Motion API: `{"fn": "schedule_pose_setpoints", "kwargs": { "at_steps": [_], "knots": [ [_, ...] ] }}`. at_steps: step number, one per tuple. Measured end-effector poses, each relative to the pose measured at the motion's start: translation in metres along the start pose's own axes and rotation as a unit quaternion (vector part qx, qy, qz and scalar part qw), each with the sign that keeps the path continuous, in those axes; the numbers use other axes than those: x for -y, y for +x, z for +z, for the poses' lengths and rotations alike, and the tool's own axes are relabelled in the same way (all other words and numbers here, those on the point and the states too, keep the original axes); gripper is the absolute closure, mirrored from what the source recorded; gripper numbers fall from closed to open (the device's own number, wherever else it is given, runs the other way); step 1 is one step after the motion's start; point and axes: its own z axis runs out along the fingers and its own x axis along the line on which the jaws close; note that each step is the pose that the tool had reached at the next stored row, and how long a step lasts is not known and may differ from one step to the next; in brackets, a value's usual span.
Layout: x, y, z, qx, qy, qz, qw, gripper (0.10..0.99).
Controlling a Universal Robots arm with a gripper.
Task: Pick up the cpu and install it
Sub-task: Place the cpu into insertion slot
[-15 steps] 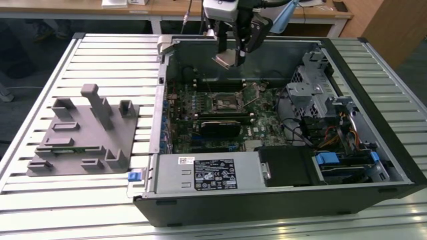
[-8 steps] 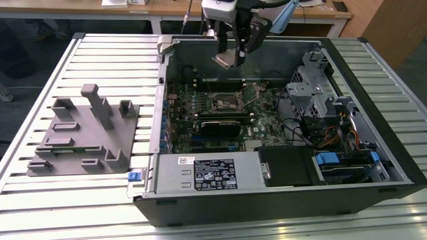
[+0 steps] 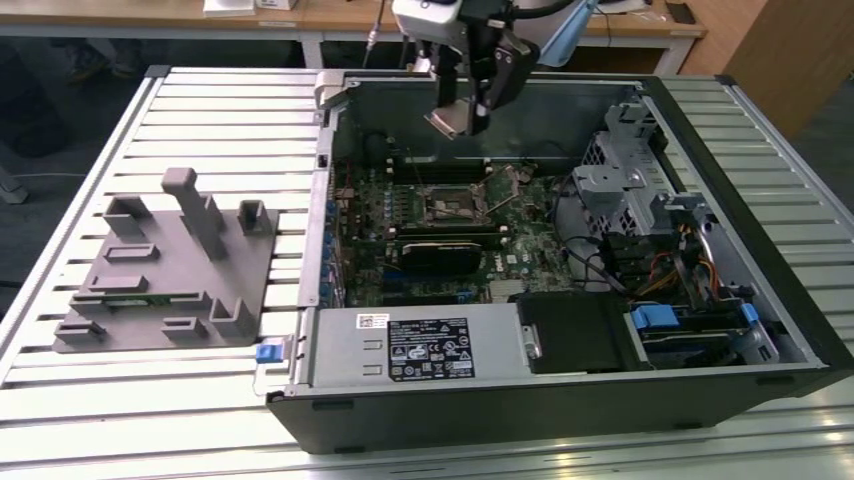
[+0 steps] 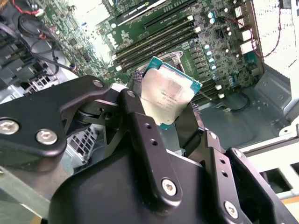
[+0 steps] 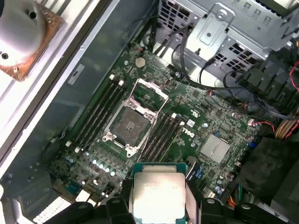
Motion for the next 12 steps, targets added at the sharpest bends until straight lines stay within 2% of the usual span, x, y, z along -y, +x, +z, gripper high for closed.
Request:
{"fn": "schedule_pose_setpoints", "kwargs": {
  "at_steps": [4, 8, 12],
  "knots": [
    [0.0, 0.0002, 0.001, 0.0014, 0.0005, 0.032, 0.9995, 0.553],
    [-0.0001, 0.0003, 0.0015, 0.0022, 0.0006, 0.053, 0.9986, 0.553],
    [-0.0002, 0.0005, 0.002, 0.0031, 0.0008, 0.075, 0.9972, 0.553]
  ]
}}
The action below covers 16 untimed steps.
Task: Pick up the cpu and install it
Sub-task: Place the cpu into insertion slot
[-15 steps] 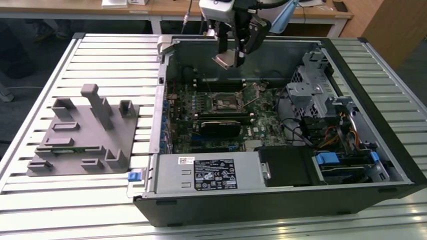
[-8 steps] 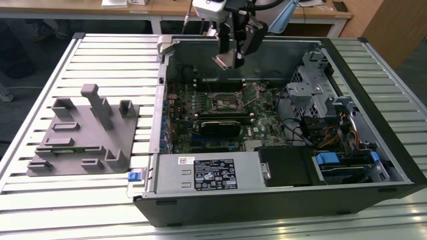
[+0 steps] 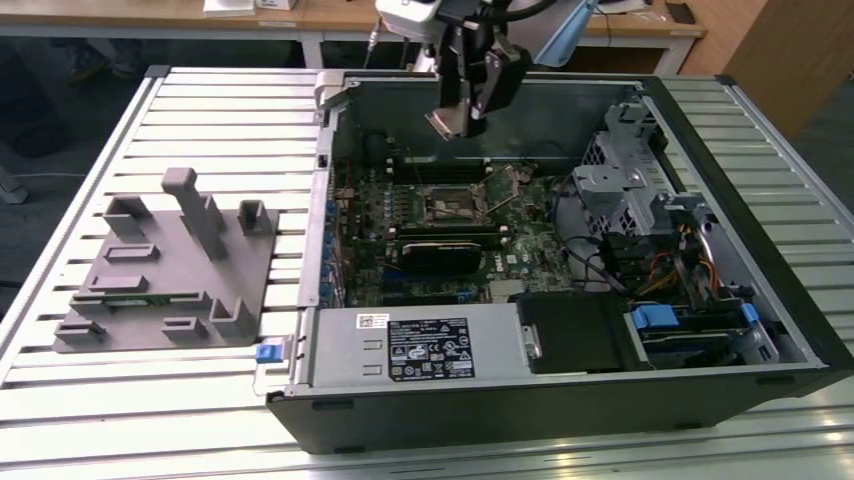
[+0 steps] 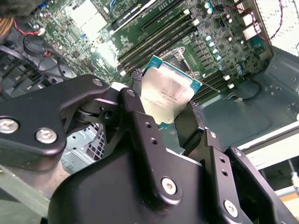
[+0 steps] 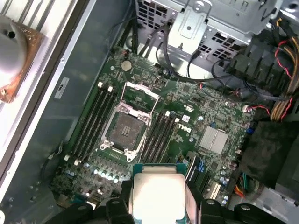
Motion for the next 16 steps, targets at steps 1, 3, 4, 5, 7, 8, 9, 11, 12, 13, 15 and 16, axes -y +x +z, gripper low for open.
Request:
{"fn": "schedule_pose_setpoints", "kwargs": {
  "at_steps": [1, 3, 4, 5, 7, 8, 9, 11, 12, 13, 15, 16],
  "knots": [
    [0.0, 0.0, 0.0002, 0.0002, 0.0001, 0.006, 1.0, 0.553],
    [-0.0001, 0.0002, 0.0005, 0.0009, 0.0003, 0.016, 0.9999, 0.553],
    [-0.0001, 0.0003, 0.0006, 0.0012, 0.0004, 0.021, 0.9998, 0.553],
    [-0.0002, 0.0004, 0.0008, 0.0015, 0.0005, 0.026, 0.9997, 0.553],
    [-0.0003, 0.0009, 0.0011, 0.002, 0.0007, 0.034, 0.9994, 0.553],
    [-0.0003, 0.0009, 0.0013, 0.0022, 0.0007, 0.038, 0.9993, 0.553],
    [-0.0004, 0.001, 0.0014, 0.0025, 0.0008, 0.042, 0.9991, 0.553],
    [-0.0004, 0.0012, 0.0017, 0.0031, 0.001, 0.049, 0.9988, 0.553],
    [-0.0004, 0.0013, 0.0018, 0.0033, 0.001, 0.054, 0.9986, 0.553],
    [-0.0005, 0.0013, 0.002, 0.0034, 0.0011, 0.057, 0.9983, 0.553],
    [-0.0006, 0.0018, 0.0023, 0.0036, 0.0012, 0.06, 0.9982, 0.553],
    [-0.0006, 0.0018, 0.0024, 0.0036, 0.0012, 0.06, 0.9982, 0.553]
  ]
}}
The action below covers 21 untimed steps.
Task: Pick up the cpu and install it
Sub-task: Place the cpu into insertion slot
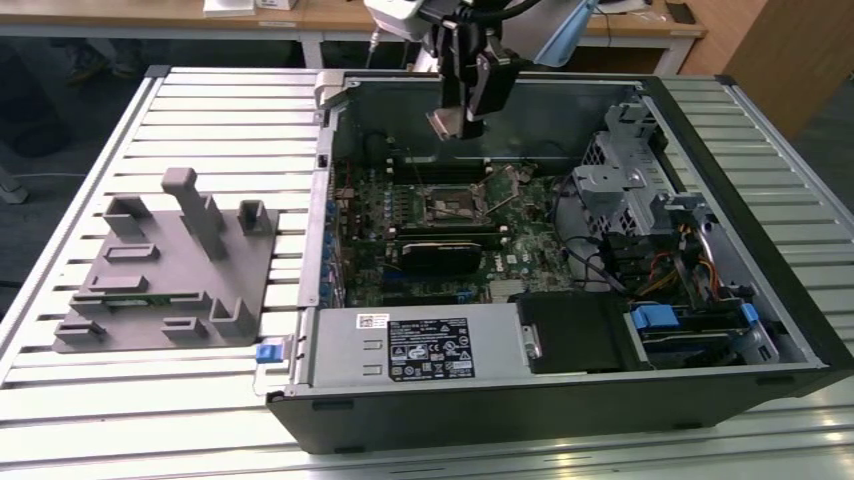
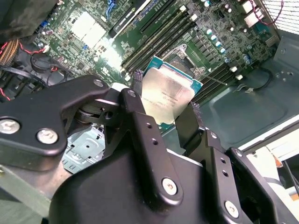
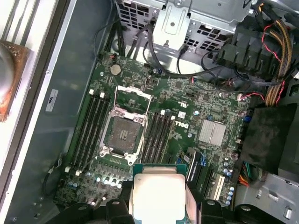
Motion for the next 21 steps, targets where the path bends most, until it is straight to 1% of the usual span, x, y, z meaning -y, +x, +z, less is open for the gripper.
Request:
{"fn": "schedule_pose_setpoints", "kwargs": {
  "at_steps": [8, 12, 21],
  "knots": [
    [0.0001, 0.0002, 0.004, 0.0004, -0.0012, 0.001, 1.0, 0.553],
    [0.0, 0.0011, 0.0067, 0.0012, -0.0009, 0.019, 0.9998, 0.553],
    [-0.0006, 0.0035, 0.0109, 0.0024, -0.0011, 0.046, 0.9989, 0.553]
  ]
}}
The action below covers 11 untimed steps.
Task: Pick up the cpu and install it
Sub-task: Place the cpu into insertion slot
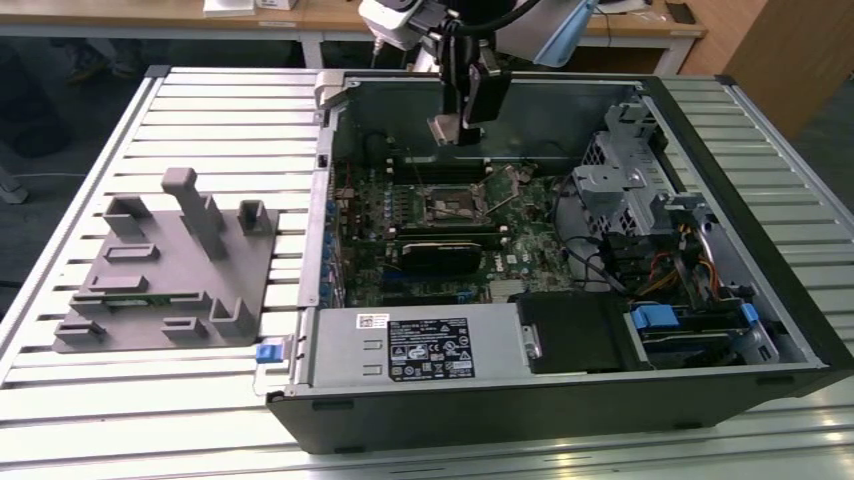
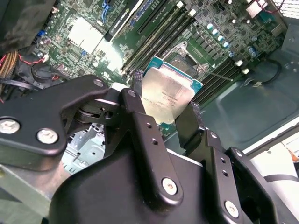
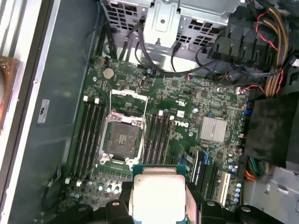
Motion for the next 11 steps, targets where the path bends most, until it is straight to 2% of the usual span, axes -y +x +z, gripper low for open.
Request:
{"fn": "schedule_pose_setpoints", "kwargs": {
  "at_steps": [6, 11],
  "knots": [
    [0.0, 0.0005, 0.0012, 0.0015, 0.0005, 0.032, 0.9995, 0.553],
    [0.0004, 0.0012, 0.0017, 0.0026, 0.0008, 0.057, 0.9984, 0.553]
  ]
}}
